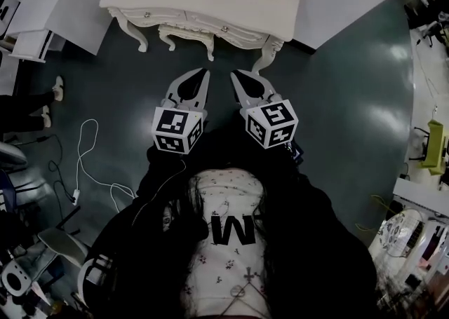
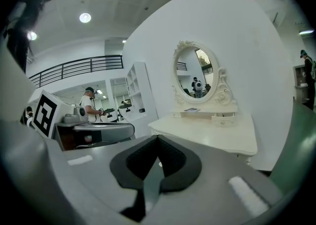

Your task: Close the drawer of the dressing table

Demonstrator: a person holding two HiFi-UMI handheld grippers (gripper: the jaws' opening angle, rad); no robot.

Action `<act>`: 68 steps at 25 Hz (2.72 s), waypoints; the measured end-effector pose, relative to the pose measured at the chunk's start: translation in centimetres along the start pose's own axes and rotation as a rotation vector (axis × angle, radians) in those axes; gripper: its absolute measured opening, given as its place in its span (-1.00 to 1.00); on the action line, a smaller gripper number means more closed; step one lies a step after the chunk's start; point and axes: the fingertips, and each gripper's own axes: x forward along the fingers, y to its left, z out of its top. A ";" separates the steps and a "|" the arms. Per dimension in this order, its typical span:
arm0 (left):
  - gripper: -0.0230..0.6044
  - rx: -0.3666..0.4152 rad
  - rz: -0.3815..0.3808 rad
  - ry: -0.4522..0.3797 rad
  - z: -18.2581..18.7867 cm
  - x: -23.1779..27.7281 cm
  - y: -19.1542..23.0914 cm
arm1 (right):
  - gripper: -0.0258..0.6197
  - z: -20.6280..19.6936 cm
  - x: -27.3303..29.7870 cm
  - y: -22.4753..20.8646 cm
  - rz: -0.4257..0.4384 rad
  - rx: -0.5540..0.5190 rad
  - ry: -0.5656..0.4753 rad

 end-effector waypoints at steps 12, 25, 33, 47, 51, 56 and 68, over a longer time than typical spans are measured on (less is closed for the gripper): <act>-0.93 -0.017 0.033 0.010 1.0 6.1 2.5 | -0.89 1.4 4.6 -5.7 0.031 0.024 0.020; -0.93 0.009 0.045 0.018 6.8 19.9 4.0 | -0.89 7.2 10.6 -18.4 0.034 0.042 0.017; -0.93 0.012 0.092 0.018 8.2 24.9 5.1 | -0.89 8.5 12.5 -23.5 0.052 0.054 0.010; -0.93 0.011 0.095 0.080 7.8 28.9 6.4 | -0.89 8.2 14.5 -27.6 0.030 0.104 0.033; -0.93 0.018 0.060 0.098 7.8 30.8 7.3 | -0.89 8.3 15.6 -29.2 -0.018 0.123 0.028; -0.93 0.052 -0.004 0.119 8.3 33.5 9.0 | -0.89 8.9 17.5 -31.9 -0.104 0.158 0.014; -0.93 0.084 -0.117 0.177 8.8 39.4 14.2 | -0.89 7.2 22.3 -35.3 -0.253 0.208 0.090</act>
